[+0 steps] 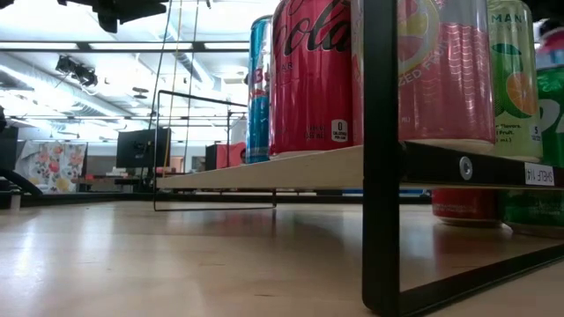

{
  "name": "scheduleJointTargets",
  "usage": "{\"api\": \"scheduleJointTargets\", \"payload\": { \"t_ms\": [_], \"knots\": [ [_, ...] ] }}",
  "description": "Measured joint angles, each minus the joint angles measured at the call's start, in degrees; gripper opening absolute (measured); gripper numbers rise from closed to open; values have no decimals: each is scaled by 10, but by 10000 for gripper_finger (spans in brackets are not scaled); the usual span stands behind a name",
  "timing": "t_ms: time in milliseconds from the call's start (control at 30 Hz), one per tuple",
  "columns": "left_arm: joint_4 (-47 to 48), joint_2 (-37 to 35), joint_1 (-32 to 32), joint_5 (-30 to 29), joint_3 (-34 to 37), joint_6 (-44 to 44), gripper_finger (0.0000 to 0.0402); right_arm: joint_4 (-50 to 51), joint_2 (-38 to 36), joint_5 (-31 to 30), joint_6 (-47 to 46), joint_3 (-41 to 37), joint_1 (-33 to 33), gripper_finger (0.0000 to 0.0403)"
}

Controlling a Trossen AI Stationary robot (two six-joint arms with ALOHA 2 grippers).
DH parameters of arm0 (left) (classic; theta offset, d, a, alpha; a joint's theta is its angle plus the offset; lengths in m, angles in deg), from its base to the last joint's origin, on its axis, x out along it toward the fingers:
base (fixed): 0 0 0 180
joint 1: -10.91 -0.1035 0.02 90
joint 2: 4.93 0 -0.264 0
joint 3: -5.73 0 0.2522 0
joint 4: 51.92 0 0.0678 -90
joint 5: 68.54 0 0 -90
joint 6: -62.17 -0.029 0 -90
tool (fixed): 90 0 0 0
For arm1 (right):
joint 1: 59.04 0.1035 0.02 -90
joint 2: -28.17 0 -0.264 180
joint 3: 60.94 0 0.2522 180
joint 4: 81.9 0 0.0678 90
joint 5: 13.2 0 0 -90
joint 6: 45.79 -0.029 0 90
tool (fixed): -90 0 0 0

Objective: Place canned beverage on shelf
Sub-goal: Put the orange soda can on the shelf

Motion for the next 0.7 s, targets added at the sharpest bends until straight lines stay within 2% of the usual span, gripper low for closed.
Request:
{"api": "scheduleJointTargets", "payload": {
  "t_ms": [100, 200, 433, 700],
  "knots": [
    [0, 0, -2, 0, 0, 0, 183, 4, 5, -9, 28, 34, -41, 319],
    [0, 0, -3, 0, 0, 0, 183, 7, 24, -45, 66, 81, -71, 319],
    [1, 0, -4, 0, 0, 1, 183, 29, 102, -117, 149, 209, -103, 319],
    [-22, 4, -4, 0, 0, 4, 183, 26, 196, -117, 245, 322, -112, 319]
  ]
}}
